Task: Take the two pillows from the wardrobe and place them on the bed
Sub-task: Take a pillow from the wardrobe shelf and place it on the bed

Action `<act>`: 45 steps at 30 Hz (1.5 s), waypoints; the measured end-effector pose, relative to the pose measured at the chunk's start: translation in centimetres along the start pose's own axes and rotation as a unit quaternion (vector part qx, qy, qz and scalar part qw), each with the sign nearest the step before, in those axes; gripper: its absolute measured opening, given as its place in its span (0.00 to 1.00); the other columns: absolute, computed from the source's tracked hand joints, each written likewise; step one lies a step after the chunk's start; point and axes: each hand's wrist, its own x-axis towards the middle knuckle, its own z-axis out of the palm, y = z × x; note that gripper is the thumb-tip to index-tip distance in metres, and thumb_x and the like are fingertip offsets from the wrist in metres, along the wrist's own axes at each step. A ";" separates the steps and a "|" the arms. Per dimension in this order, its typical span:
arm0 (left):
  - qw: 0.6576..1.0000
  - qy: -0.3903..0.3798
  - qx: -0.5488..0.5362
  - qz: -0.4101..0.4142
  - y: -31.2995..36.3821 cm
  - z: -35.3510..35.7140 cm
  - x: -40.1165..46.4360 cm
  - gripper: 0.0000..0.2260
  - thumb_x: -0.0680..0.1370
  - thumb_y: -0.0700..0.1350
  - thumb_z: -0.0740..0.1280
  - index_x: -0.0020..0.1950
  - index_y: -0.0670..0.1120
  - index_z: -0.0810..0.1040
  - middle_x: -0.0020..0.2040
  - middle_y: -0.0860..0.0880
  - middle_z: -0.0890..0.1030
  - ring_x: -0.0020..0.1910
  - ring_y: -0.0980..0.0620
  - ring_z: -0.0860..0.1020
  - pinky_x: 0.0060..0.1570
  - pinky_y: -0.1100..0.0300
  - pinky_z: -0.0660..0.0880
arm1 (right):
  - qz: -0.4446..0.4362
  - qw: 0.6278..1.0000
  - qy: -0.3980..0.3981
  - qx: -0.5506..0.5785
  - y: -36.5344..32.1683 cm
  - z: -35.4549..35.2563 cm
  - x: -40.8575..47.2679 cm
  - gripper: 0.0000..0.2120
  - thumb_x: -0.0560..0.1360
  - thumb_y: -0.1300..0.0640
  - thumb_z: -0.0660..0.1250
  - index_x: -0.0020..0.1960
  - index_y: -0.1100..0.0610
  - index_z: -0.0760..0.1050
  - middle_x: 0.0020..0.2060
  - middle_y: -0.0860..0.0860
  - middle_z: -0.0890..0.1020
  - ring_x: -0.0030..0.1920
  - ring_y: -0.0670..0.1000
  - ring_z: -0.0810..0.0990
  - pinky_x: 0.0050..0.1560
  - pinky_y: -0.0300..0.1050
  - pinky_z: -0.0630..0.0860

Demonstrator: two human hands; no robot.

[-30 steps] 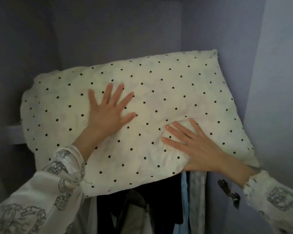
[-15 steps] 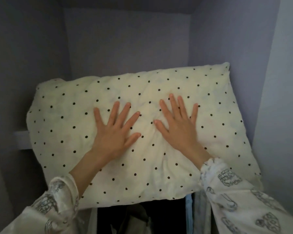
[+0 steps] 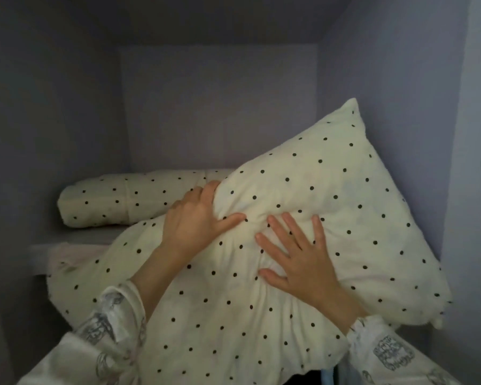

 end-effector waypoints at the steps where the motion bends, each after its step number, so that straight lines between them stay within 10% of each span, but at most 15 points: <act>1: 1.000 0.014 -0.009 -0.006 -0.1 0.3 -0.6 0.38 0.64 0.73 0.59 0.65 0.50 0.66 0.54 0.44 0.79 0.50 0.42 0.78 0.45 0.50 0.73 | -0.013 1.000 0.005 -0.002 0.1 0.1 0.3 0.29 0.73 0.36 0.59 0.70 0.47 0.66 0.71 0.53 0.66 0.72 0.55 0.63 0.69 0.70 0.54; 14: 0.915 0.105 -0.231 -0.313 -0.2 3.5 -9.7 0.31 0.71 0.65 0.63 0.64 0.46 0.67 0.59 0.45 0.75 0.58 0.45 0.73 0.54 0.47 0.73 | -0.275 0.959 -0.059 -0.032 1.1 -0.6 6.8 0.29 0.74 0.37 0.59 0.72 0.46 0.63 0.72 0.47 0.67 0.72 0.52 0.65 0.67 0.68 0.58; 30: 0.868 0.093 -0.287 -0.393 0.0 4.1 -8.3 0.32 0.70 0.63 0.66 0.64 0.44 0.63 0.60 0.41 0.73 0.58 0.41 0.73 0.52 0.48 0.70 | 0.210 0.974 -0.081 0.024 1.3 -4.8 -3.8 0.27 0.77 0.42 0.57 0.73 0.50 0.61 0.74 0.54 0.61 0.75 0.54 0.56 0.72 0.62 0.49; 33: 0.875 0.092 -0.276 -0.388 -0.1 4.1 -8.2 0.32 0.71 0.64 0.65 0.64 0.43 0.63 0.60 0.40 0.72 0.58 0.39 0.73 0.50 0.49 0.68 | 0.430 0.888 -0.090 0.136 2.3 -5.7 -5.1 0.35 0.75 0.39 0.60 0.76 0.47 0.49 0.77 0.53 0.50 0.76 0.54 0.47 0.71 0.63 0.47; 37: 0.884 0.074 -0.265 -0.378 -0.3 3.9 -8.3 0.32 0.71 0.65 0.64 0.63 0.44 0.63 0.59 0.40 0.72 0.57 0.39 0.73 0.51 0.47 0.70 | 0.583 0.720 -0.050 0.372 2.1 -6.0 -5.3 0.47 0.70 0.41 0.68 0.75 0.45 0.38 0.77 0.46 0.45 0.70 0.34 0.48 0.67 0.34 0.48; 45: 0.893 0.040 -0.285 -0.345 -0.7 3.1 -8.5 0.33 0.71 0.63 0.65 0.66 0.43 0.62 0.62 0.41 0.72 0.59 0.41 0.73 0.57 0.45 0.72 | 0.689 0.580 -0.053 0.431 3.8 -5.4 -5.5 0.40 0.60 0.42 0.77 0.67 0.54 0.66 0.60 0.48 0.76 0.60 0.49 0.75 0.60 0.44 0.71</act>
